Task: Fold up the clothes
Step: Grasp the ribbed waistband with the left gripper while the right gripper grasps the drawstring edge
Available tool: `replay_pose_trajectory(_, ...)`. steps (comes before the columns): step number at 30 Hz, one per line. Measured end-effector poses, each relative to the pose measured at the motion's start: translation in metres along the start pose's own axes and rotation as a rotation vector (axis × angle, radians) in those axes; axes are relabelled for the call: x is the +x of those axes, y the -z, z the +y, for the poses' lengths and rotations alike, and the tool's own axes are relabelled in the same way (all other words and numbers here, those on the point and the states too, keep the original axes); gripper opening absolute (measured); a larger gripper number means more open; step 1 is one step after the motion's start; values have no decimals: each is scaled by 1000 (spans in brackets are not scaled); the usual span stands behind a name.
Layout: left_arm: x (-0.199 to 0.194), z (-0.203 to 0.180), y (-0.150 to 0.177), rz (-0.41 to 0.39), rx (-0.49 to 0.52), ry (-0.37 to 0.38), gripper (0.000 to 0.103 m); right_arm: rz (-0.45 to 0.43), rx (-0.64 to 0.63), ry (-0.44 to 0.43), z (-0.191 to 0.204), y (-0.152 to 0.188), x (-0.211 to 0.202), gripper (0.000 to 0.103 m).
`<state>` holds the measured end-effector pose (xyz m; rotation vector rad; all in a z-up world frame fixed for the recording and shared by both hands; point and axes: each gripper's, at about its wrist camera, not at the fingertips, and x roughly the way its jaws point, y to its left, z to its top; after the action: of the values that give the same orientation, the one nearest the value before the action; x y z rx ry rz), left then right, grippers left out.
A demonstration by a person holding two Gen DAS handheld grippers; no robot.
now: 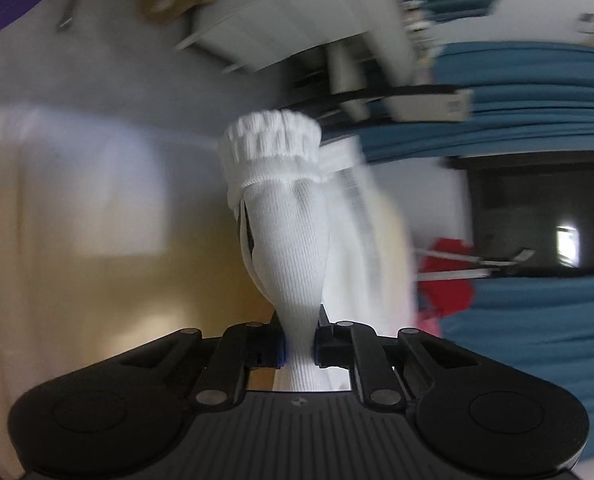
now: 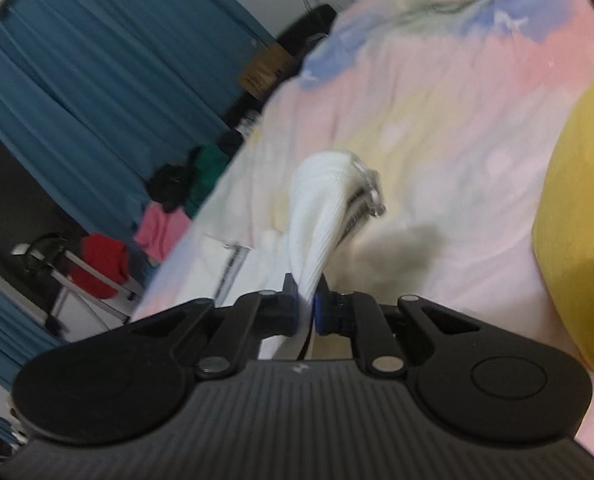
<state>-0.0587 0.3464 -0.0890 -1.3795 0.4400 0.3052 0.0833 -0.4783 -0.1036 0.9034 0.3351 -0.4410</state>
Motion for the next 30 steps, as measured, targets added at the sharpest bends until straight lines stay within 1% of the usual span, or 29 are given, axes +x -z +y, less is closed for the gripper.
replay_pose_trajectory(2, -2, -19, -5, -11, 47, 26, 12, 15, -14, -11, 10, -8, 5, 10)
replay_pose_trajectory(5, 11, -52, -13, -2, 104, 27, 12, 38, -36, -27, 25, -20, 13, 10)
replay_pose_trajectory(8, 41, -87, -21, -1, 128, 14, 12, 62, -74, -17, 60, -33, 44, 10)
replay_pose_trajectory(10, 83, -114, -28, -7, 151, -2, 13, 74, -100, 1, 84, -33, 77, 10)
replay_pose_trajectory(13, 149, -153, -37, -25, 223, -46, 13, 89, -122, 31, 115, -27, 136, 11)
replay_pose_trajectory(17, 236, -192, -48, -24, 328, -150, 13, 109, -152, 72, 157, -19, 214, 11)
replay_pose_trajectory(20, 299, -200, -57, -5, 357, -225, 14, 124, -174, 104, 187, -12, 273, 11)
replay_pose_trajectory(21, 321, -199, -59, 3, 367, -258, 14, 130, -190, 120, 190, -4, 291, 11)
replay_pose_trajectory(24, 361, -189, -56, 15, 396, -331, 15, 162, -245, 193, 193, 21, 333, 11)
replay_pose_trajectory(26, 376, -185, -55, 19, 418, -349, 17, 166, -253, 220, 189, 29, 344, 14)
replay_pose_trajectory(28, 379, -182, -55, 21, 441, -348, 18, 161, -260, 204, 187, 30, 343, 16)
replay_pose_trajectory(29, 375, -179, -55, 25, 451, -345, 19, 158, -263, 193, 186, 30, 341, 20)
replay_pose_trajectory(30, 371, -178, -56, 26, 458, -334, 20, 160, -267, 160, 185, 28, 336, 24)
